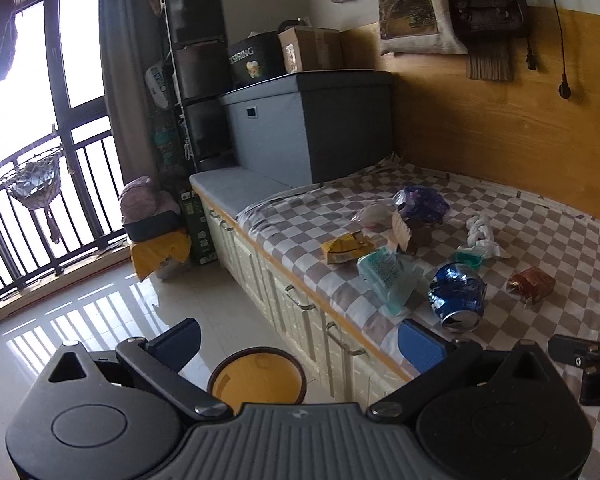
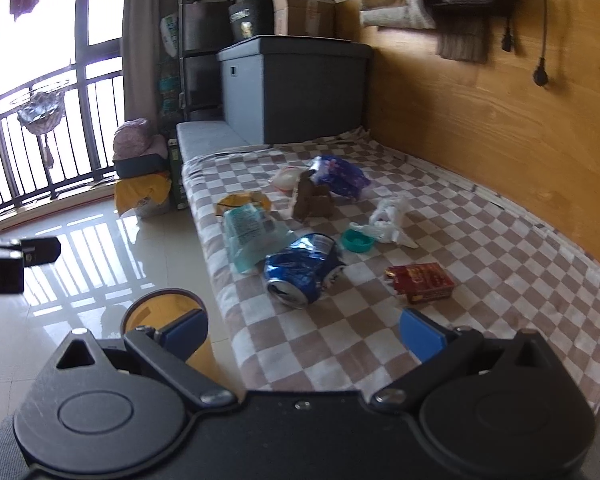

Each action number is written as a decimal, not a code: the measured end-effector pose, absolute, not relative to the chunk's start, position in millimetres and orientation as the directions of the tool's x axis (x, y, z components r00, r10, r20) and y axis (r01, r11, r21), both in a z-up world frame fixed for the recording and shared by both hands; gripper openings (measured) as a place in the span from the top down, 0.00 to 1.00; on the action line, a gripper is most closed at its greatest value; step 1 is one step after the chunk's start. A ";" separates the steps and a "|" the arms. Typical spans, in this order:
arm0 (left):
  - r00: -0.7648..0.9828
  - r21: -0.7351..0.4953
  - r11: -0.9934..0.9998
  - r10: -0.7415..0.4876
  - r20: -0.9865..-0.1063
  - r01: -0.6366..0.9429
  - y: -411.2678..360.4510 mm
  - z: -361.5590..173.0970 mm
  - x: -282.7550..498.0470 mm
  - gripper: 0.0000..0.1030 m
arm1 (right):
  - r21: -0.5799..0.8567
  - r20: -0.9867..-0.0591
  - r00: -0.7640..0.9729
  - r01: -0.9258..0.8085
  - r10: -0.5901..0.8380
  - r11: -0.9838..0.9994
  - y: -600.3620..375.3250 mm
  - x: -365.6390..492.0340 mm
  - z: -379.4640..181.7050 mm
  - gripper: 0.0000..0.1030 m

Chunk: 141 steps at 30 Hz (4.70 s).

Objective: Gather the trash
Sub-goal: 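Grasp the light-blue plastic bag with the left tool while the right tool grasps the blue can, then carry the bag and can in both tools over the yellow wastebasket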

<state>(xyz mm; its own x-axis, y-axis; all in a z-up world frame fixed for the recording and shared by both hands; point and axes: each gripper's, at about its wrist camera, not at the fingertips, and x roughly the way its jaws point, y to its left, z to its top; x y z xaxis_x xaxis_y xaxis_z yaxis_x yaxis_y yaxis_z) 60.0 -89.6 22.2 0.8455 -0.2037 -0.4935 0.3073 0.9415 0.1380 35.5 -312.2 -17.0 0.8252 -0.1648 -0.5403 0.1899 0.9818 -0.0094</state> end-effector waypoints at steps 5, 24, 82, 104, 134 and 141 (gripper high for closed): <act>0.823 0.115 0.916 -0.283 -0.493 0.384 -117.4 13.5 82.4 0.00 | 0.013 -0.549 0.812 0.248 -0.201 0.969 -339.6 37.2 -27.6 0.00; 0.641 -0.152 0.829 -0.520 -0.564 0.538 -174.4 -52.8 217.1 0.00 | 0.367 -0.477 0.873 0.305 -0.104 0.879 -448.8 78.0 -90.2 0.00; 0.572 -0.365 0.797 -0.601 -0.558 0.482 -179.2 -93.5 286.1 0.50 | 0.717 -0.479 0.837 0.198 0.266 0.669 -455.9 224.0 -124.2 0.61; 0.697 -0.192 0.854 -0.508 -0.506 0.483 -111.7 -31.8 195.6 0.50 | 0.262 -0.517 0.856 0.172 -0.012 0.950 -381.0 166.0 -39.0 0.63; 0.828 -0.160 0.968 -0.247 -0.503 0.192 47.6 10.1 153.8 0.50 | 0.148 -0.514 0.834 -0.147 0.203 0.978 -203.8 185.8 -1.2 0.64; 0.815 -0.193 0.971 -0.225 -0.534 0.142 62.4 -18.4 188.0 0.50 | 0.137 -0.549 0.808 -0.163 0.212 0.977 -180.9 222.8 -18.8 0.64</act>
